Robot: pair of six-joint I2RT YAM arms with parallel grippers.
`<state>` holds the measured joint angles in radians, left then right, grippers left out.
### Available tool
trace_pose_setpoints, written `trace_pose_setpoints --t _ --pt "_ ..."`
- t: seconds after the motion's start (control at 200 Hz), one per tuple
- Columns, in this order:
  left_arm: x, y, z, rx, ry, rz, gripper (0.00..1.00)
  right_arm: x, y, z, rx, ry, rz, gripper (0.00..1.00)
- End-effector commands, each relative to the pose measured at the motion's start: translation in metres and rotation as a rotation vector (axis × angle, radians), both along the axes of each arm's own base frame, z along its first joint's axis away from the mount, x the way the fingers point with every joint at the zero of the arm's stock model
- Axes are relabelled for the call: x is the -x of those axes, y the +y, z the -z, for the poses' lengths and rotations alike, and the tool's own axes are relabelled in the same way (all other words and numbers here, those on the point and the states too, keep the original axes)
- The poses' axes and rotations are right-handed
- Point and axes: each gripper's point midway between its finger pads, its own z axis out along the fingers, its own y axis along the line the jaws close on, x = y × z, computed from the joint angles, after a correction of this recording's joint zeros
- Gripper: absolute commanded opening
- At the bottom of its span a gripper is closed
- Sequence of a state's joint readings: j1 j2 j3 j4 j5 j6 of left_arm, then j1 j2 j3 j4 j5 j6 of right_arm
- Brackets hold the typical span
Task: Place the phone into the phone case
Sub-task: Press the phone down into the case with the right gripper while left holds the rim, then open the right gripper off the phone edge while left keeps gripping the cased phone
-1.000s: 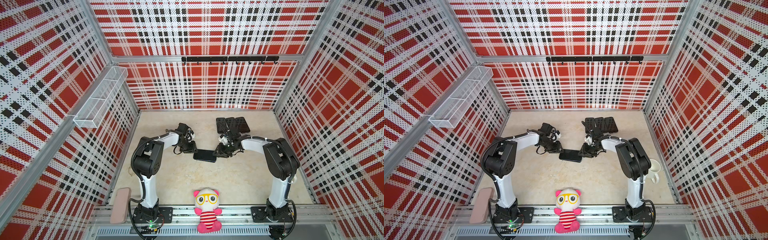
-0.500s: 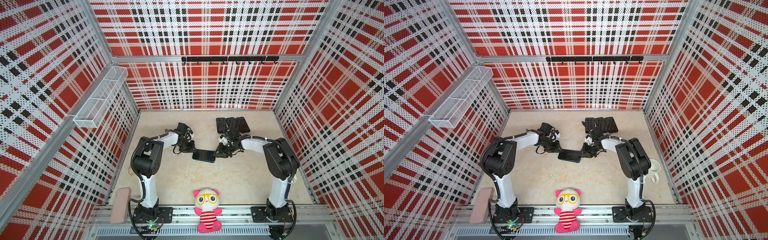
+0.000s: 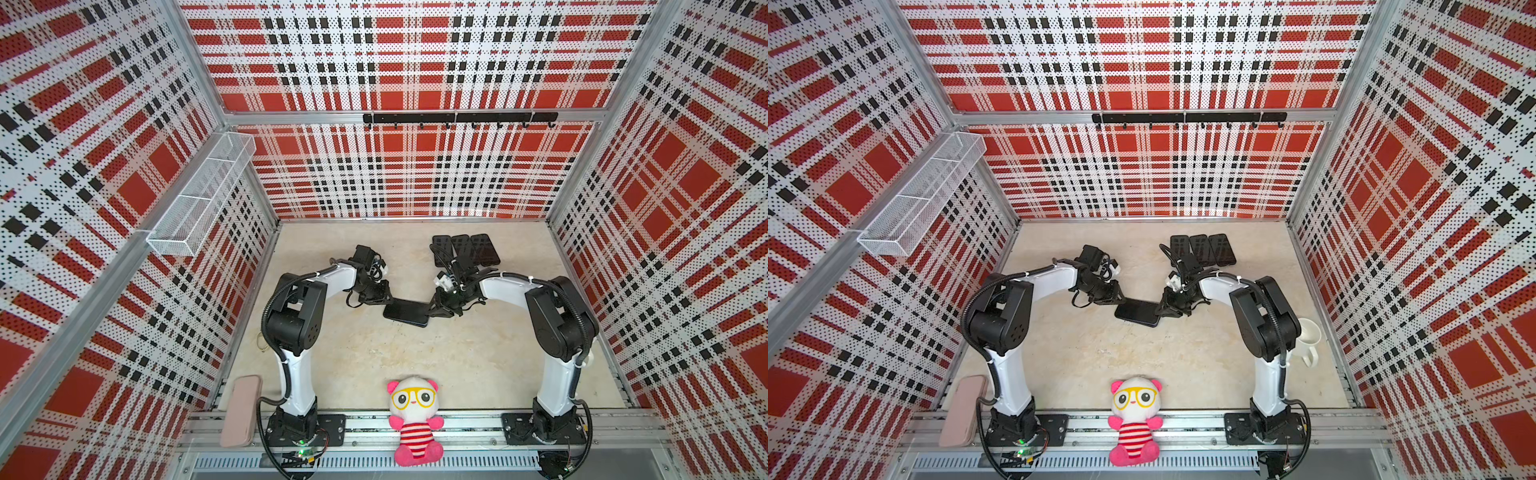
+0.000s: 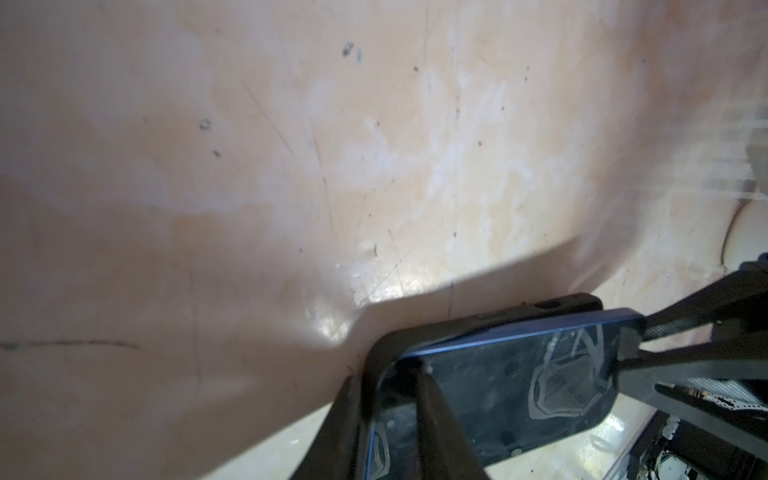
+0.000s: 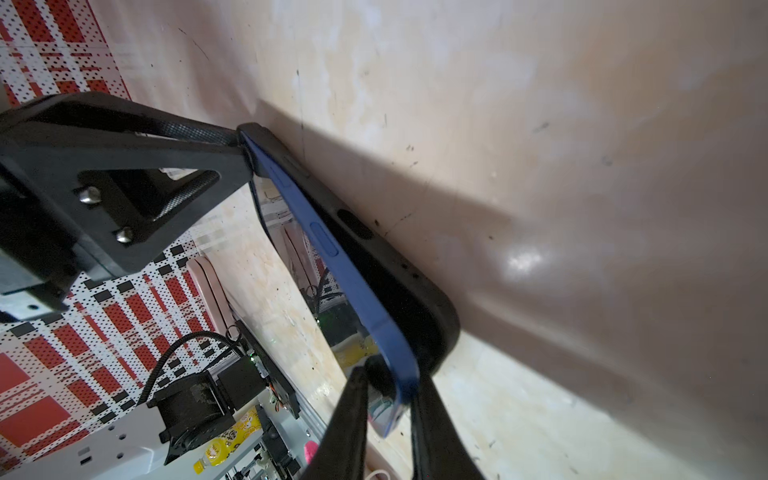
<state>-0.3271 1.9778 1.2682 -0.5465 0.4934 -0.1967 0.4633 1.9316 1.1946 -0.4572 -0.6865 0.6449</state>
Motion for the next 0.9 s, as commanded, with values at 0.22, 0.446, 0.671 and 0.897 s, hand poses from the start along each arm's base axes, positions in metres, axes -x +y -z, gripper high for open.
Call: trace_pose_setpoints --t 0.22,0.446,0.671,0.897 --pt "0.003 -0.008 -0.002 0.016 -0.005 0.024 0.31 -0.005 0.011 -0.014 -0.043 -0.049 -0.027 0.18" --pt "0.004 -0.010 0.000 0.020 0.000 0.030 0.31 -0.012 0.001 0.000 0.043 -0.080 -0.039 0.26" --pt "0.003 -0.009 -0.001 0.016 -0.004 0.027 0.32 -0.016 -0.022 -0.018 0.164 -0.159 -0.026 0.41" --pt "0.003 -0.009 -0.001 0.011 -0.005 0.027 0.32 0.006 -0.026 -0.017 0.173 -0.143 0.026 0.28"
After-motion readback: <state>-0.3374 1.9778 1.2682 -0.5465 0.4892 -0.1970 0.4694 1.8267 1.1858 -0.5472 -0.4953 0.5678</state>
